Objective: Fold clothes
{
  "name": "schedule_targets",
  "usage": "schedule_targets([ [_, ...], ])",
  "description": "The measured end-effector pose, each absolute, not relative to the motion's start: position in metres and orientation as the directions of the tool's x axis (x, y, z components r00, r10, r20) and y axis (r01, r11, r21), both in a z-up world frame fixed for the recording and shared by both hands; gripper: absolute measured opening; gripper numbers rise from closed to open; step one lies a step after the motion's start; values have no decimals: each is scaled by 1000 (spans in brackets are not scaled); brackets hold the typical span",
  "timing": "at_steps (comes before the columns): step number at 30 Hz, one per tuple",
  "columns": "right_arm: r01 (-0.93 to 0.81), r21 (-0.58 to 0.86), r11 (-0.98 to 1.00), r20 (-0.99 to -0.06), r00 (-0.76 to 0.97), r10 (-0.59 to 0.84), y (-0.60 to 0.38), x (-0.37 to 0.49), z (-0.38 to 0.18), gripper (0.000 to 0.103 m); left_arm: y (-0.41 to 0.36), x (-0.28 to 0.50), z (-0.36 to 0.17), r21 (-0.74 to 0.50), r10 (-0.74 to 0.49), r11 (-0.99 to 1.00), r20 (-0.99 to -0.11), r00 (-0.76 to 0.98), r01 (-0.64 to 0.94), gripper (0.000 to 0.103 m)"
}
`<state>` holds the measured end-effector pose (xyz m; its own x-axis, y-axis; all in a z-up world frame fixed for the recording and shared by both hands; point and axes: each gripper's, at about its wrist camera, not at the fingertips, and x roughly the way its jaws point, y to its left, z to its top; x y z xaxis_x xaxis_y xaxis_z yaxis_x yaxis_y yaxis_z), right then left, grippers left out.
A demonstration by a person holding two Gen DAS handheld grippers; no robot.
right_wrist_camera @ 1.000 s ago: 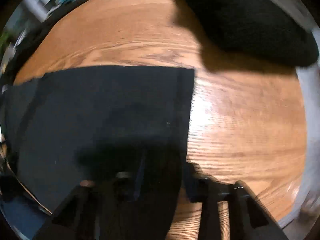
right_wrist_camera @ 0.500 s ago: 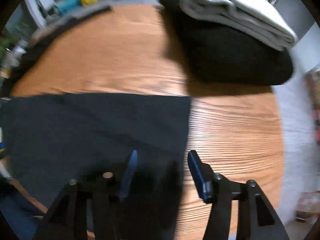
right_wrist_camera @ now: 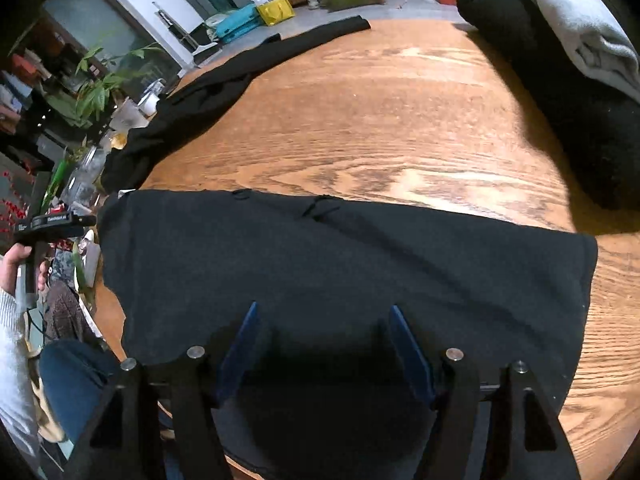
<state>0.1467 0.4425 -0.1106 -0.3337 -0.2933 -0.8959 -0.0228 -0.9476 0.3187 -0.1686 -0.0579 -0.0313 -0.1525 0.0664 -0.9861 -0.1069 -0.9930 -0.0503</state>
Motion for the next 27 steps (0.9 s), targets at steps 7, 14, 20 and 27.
schedule_targets([
  [7,-53,302,-952,-911,-312,-272,452,148,-122,72,-19,-201,-47,30,-12,-988,-993,-116,-152,79],
  [14,-78,281,-956,-918,-311,-245,460,154,-126,74,-2,-200,-33,146,-116,-973,-979,-170,-178,79],
  [20,-75,262,-962,-928,-293,-230,457,152,-131,74,2,-195,-22,83,-52,-973,-988,-146,-216,79],
  [27,-43,247,-968,-931,-288,-225,444,150,-131,74,-4,-198,-61,44,-37,-980,-999,-37,-195,79],
])
